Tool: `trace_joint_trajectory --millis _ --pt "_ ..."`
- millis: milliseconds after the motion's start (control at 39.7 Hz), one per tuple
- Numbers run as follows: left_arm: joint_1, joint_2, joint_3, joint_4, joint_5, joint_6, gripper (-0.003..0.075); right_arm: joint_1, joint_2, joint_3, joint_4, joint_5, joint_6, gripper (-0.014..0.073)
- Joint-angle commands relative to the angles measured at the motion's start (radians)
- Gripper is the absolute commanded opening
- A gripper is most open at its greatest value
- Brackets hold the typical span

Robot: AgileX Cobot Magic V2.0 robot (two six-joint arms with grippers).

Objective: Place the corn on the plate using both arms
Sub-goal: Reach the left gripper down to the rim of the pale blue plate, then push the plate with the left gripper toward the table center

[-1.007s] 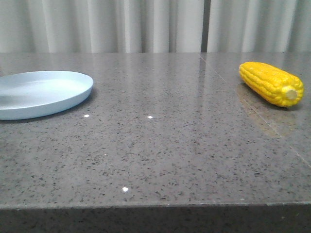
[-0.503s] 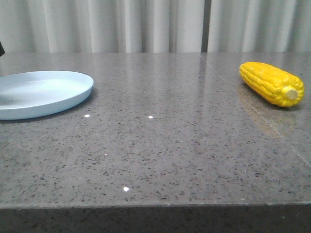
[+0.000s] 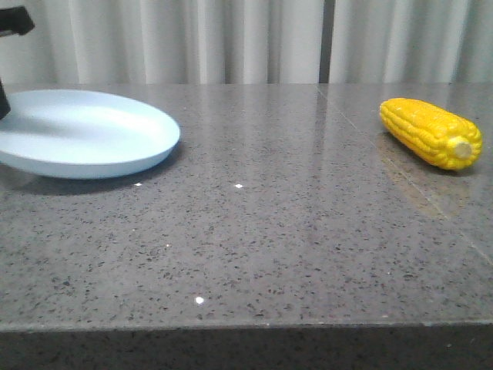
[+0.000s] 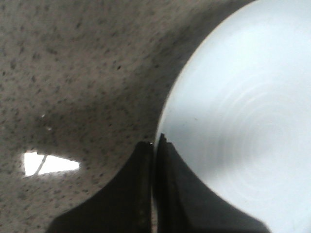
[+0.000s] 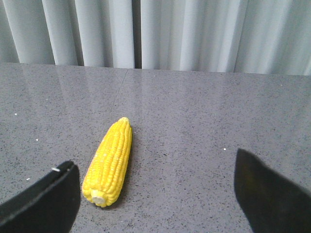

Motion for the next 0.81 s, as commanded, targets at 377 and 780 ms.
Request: trace_joint_trajectory --millis 377,780 --pt "-0.254 0.032 -0.08 -0.137 -0.173 -0.146 -0.002 -0.005 0.015 -0.034 -0.002 -0.083 -0.008 0.0661" --pt "-0.29 0.108 -0.078 -0.137 -0.209 -0.153 0.0003 -0.005 0.015 -0.034 -0.002 -0.083 -0.008 0.0661"
